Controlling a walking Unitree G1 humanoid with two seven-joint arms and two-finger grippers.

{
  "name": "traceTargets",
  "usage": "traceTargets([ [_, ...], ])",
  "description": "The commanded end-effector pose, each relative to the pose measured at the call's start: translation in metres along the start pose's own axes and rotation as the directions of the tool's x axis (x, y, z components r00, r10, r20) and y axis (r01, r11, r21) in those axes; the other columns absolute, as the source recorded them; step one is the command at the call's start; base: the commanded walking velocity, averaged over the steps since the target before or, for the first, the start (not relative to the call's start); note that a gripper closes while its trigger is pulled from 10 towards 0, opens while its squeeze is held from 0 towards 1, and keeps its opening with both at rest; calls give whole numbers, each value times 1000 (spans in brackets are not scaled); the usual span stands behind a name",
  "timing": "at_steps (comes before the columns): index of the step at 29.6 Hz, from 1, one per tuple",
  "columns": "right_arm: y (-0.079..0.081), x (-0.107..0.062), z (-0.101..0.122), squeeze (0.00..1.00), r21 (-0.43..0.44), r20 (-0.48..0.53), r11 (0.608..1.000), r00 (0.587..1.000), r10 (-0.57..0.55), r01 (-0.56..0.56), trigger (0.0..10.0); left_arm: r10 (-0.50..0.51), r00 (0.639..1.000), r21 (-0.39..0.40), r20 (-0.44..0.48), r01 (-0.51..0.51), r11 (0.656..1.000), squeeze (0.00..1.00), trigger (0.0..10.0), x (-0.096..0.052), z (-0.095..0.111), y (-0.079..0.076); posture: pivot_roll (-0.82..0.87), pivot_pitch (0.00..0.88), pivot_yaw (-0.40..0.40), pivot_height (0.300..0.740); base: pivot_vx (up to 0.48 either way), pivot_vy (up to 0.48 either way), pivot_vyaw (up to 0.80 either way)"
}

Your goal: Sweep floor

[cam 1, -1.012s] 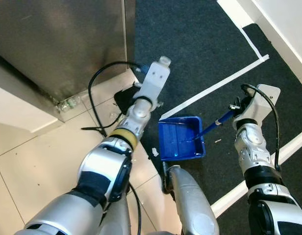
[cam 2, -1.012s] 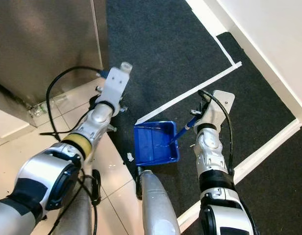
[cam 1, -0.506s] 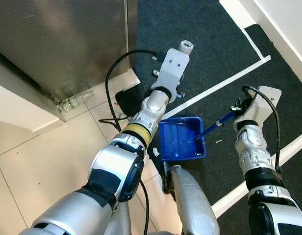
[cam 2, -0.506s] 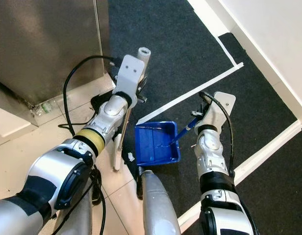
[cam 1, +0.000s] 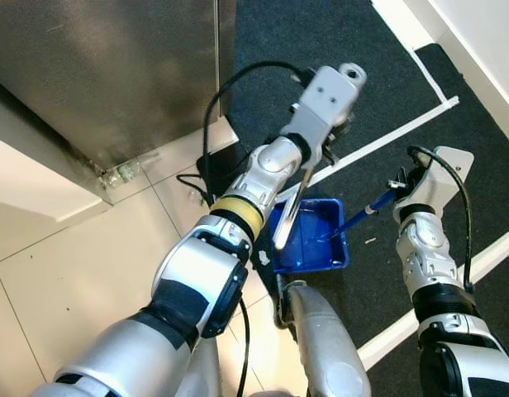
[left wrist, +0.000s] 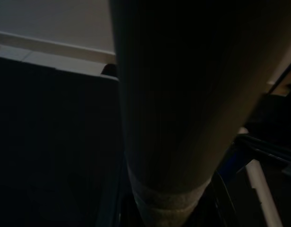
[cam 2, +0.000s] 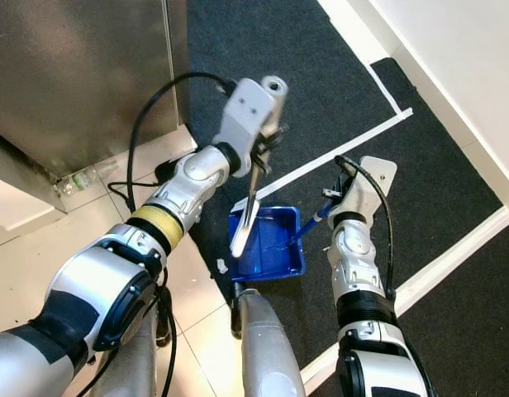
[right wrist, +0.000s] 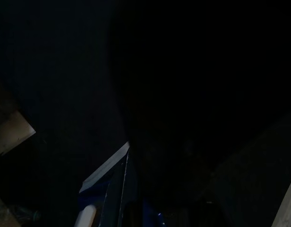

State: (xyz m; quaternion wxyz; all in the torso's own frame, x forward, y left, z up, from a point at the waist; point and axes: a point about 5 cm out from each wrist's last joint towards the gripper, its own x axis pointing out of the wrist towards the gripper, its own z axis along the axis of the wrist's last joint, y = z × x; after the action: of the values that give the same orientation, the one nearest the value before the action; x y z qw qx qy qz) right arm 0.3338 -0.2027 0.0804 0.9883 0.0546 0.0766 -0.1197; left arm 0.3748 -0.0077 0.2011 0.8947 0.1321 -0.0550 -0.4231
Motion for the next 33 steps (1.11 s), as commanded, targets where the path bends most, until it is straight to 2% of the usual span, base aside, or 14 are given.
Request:
traceTargets([
  [1,-4,-16,-52,0,-21,-230,1000,973,6,-11,10000,-56,997,30,48,55,998,0,10000,3,20,3,-8,393,-73,740,0,0,0],
  [3,-3,-16,-52,0,-19,-234,1000,972,9,-14,10000,-42,998,96,42,38,995,0,10000,-9,26,25,-5,395,-73,740,0,0,0],
  [4,-3,-16,-52,0,-19,-234,1000,972,9,-14,10000,-42,998,96,42,38,995,0,10000,-9,26,25,-5,395,-73,740,0,0,0],
  [5,0,-16,-52,0,-17,-235,1000,972,12,-17,10000,15,999,225,45,-25,974,0,10000,-26,34,54,-1,395,-75,740,0,0,0],
  [7,2,-15,-52,0,-16,-235,1000,972,16,-20,10000,72,995,311,64,-88,946,0,10000,-40,41,74,2,393,-77,740,0,0,0],
  [10,2,-16,-52,0,-16,-236,1000,972,17,-21,10000,95,992,338,79,-116,934,0,10000,-45,44,81,4,392,-78,740,0,0,0],
  [11,3,-16,-53,0,-16,-237,1000,971,18,-22,10000,109,991,361,84,-132,923,0,10000,-50,45,86,4,393,-78,740,0,0,0],
  [12,3,-16,-54,0,-15,-237,1000,971,19,-23,10000,103,993,404,51,-115,907,0,10000,-60,39,92,3,395,-79,740,0,0,0],
  [18,2,-17,-55,0,-15,-239,1000,971,19,-24,10000,61,997,452,-44,-35,892,0,10000,-71,22,92,3,396,-79,740,0,0,0],
  [22,-2,-18,-57,0,-18,-246,1000,969,15,-20,10000,39,988,492,-151,41,870,0,10000,-82,-4,89,0,398,-82,740,0,0,0],
  [26,-2,-19,-58,0,-20,-248,1000,969,13,-18,10000,92,968,518,-233,44,854,0,10000,-93,-29,93,-5,396,-80,740,0,0,0],
  [28,-2,-19,-58,0,-20,-248,1000,969,13,-18,10000,104,963,523,-249,43,851,0,10000,-96,-33,94,-5,396,-80,740,0,0,0],
  [30,-3,-18,-58,0,-21,-247,1000,969,10,-15,10000,171,930,548,-325,38,835,0,10000,-111,-52,101,-8,394,-79,740,0,0,0],
  [33,-3,-18,-58,0,-21,-247,1000,969,10,-15,10000,171,930,548,-325,38,835,0,10000,-111,-52,101,-8,394,-79,740,0,0,0],
])
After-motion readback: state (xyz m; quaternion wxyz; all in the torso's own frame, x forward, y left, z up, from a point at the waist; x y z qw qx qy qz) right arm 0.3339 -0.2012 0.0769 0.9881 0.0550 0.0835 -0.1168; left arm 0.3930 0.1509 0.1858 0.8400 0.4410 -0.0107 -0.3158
